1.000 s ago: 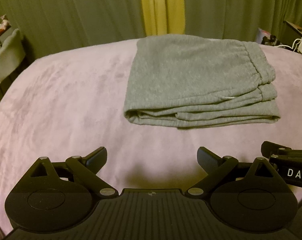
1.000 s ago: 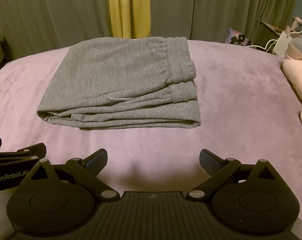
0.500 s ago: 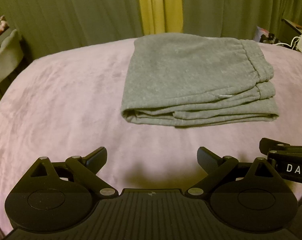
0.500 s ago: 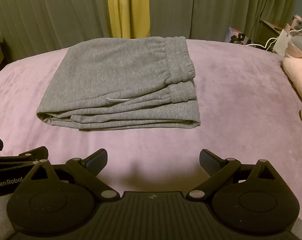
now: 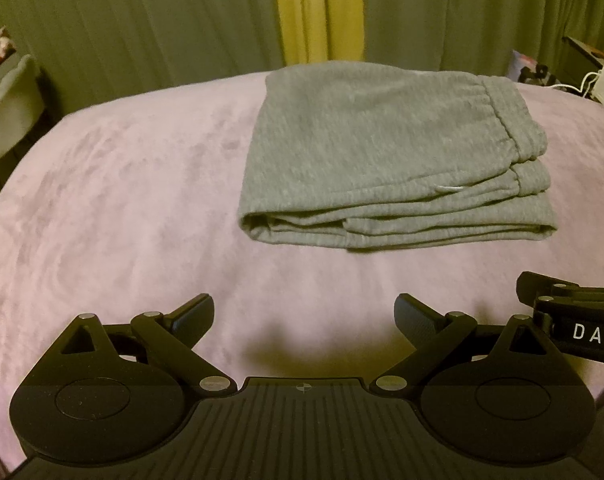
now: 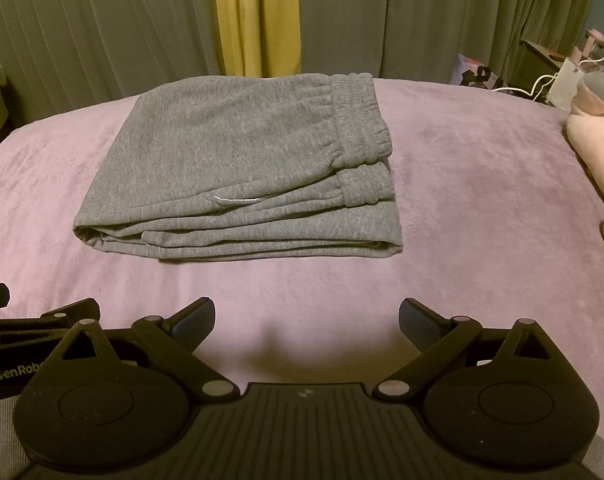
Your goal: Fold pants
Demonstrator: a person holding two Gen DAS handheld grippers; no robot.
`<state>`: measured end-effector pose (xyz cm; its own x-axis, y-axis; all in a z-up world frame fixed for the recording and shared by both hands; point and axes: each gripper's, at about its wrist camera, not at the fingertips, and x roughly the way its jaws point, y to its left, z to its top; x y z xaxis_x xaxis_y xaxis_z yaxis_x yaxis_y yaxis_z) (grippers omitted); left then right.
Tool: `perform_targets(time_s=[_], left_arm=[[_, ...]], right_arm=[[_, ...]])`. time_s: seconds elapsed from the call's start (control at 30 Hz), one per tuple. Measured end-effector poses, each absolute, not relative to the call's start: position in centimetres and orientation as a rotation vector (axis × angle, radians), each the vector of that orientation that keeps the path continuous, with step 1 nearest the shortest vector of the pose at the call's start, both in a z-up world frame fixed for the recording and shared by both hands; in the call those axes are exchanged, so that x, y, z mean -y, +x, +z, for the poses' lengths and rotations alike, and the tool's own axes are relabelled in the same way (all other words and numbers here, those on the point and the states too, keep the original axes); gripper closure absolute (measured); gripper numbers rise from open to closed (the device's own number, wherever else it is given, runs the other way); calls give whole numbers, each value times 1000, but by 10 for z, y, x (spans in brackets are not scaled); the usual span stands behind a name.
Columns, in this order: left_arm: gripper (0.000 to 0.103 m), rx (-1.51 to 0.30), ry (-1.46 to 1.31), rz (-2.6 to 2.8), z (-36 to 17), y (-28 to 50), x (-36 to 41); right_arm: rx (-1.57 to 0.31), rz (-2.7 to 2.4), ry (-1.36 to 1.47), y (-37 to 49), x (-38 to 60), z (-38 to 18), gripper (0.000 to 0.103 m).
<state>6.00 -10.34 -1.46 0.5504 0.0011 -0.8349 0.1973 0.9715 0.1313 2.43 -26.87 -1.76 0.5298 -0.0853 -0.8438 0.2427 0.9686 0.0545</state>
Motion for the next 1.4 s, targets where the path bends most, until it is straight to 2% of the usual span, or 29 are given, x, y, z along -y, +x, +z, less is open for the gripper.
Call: perform_targets(time_s=[1.4], left_arm=[[3, -996, 220, -118, -20, 60, 105]], right_arm=[[-994, -192, 178, 28, 269, -17, 4]])
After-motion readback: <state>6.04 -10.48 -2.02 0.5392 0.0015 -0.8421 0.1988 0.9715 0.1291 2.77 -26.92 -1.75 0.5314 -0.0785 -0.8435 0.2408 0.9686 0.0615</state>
